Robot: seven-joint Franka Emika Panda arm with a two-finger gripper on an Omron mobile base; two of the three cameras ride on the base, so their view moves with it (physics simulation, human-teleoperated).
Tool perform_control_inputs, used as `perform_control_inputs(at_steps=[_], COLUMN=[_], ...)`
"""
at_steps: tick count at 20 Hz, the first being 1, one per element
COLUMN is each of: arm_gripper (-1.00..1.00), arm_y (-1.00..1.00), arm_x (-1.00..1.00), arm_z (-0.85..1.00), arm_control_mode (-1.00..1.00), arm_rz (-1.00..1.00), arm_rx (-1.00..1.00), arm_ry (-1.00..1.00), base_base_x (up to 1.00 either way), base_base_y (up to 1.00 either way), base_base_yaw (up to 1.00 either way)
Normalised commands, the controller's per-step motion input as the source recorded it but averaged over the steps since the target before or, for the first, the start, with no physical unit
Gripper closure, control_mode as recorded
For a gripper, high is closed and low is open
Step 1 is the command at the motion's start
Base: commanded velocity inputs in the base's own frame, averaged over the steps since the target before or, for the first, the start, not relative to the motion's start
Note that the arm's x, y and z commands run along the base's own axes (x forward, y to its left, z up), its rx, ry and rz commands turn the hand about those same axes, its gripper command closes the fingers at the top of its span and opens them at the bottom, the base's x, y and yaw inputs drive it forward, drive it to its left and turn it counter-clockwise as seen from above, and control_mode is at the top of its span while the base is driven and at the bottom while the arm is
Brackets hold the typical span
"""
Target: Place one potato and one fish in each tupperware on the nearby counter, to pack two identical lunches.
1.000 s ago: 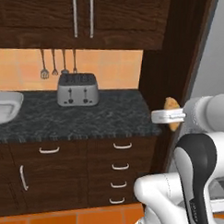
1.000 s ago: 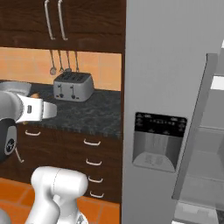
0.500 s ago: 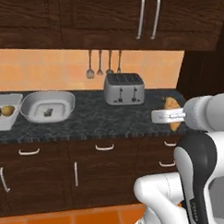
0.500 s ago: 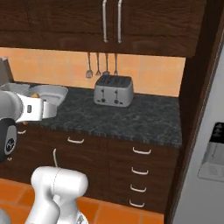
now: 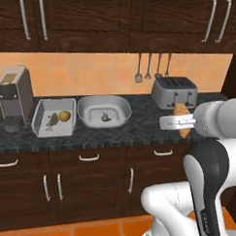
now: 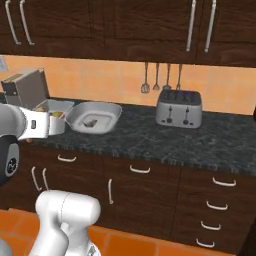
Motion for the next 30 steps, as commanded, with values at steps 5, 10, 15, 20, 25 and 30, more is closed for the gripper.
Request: perform_control_inputs(at_steps=[5,10,15,20,25,30], arm_gripper=[1.0,1.0,1.0,1.0,1.0,1.0], arm_y=[0.0,0.0,0.0,-0.28,-0.26,-0.04], arm_x=[0.0,0.0,0.0,0.25,1.0,1.0], arm_z=[0.0,0.0,0.0,-0.65,-0.85,-0.7], arm_control_mode=[1.0,1.0,1.0,-1.0,-1.0,-1.0], arm_rz=[0.0,0.0,0.0,0.04,0.01,0.0], arm_rx=[0.0,0.0,0.0,-0.04,0.08,0.01], arm_ry=[0.0,0.0,0.0,0.16,0.4,0.25], base_base_x=[0.46,0.77,0.57,0.01,0.0,0.0], base_base_y=[0.92,0.06,-0.1,0.0,0.0,0.0], base_base_yaw=[-0.25,-0.03,0.02,0.01,0.0,0.0])
